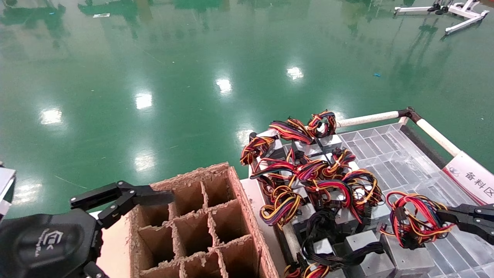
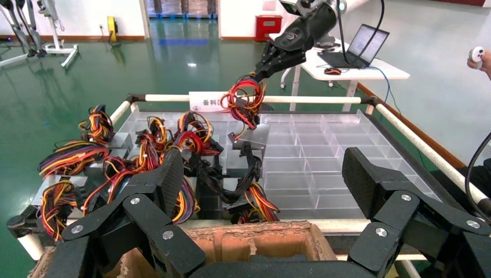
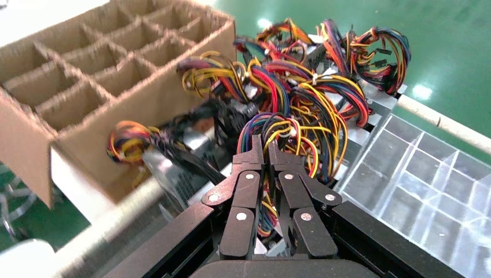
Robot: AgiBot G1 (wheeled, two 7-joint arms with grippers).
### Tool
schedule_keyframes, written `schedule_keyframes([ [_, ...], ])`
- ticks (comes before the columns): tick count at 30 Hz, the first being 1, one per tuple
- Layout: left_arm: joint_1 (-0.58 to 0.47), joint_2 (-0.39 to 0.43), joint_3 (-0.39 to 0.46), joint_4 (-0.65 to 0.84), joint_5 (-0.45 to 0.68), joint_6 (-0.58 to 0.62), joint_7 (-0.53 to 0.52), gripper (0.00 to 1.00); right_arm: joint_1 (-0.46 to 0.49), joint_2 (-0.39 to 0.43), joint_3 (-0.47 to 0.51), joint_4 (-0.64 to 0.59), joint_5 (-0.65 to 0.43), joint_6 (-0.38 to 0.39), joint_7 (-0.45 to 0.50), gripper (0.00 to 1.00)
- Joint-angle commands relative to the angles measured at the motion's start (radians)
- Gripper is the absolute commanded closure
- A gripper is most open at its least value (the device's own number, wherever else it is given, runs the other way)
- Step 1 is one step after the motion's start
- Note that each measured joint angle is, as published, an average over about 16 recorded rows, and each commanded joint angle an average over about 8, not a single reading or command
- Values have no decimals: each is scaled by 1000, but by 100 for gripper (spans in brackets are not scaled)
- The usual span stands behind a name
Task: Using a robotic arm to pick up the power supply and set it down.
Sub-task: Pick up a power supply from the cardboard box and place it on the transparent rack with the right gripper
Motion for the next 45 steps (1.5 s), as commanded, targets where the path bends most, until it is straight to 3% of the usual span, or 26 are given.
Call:
schedule_keyframes([
  [1, 0, 0, 0, 0, 0, 0, 0, 0, -34, 9, -5, -5, 56, 0, 1, 100],
  [14, 0, 0, 0, 0, 0, 0, 0, 0, -369, -75, 11, -89, 427, -1, -107, 100],
  [27, 0, 0, 0, 0, 0, 0, 0, 0, -740, -184, 133, -78, 849, -6, -205, 100],
  [38, 0, 0, 0, 0, 0, 0, 0, 0, -889, -309, 213, -105, 974, -2, -268, 100],
  [45, 0, 0, 0, 0, 0, 0, 0, 0, -973, -331, 265, -101, 1021, -6, -294, 100],
])
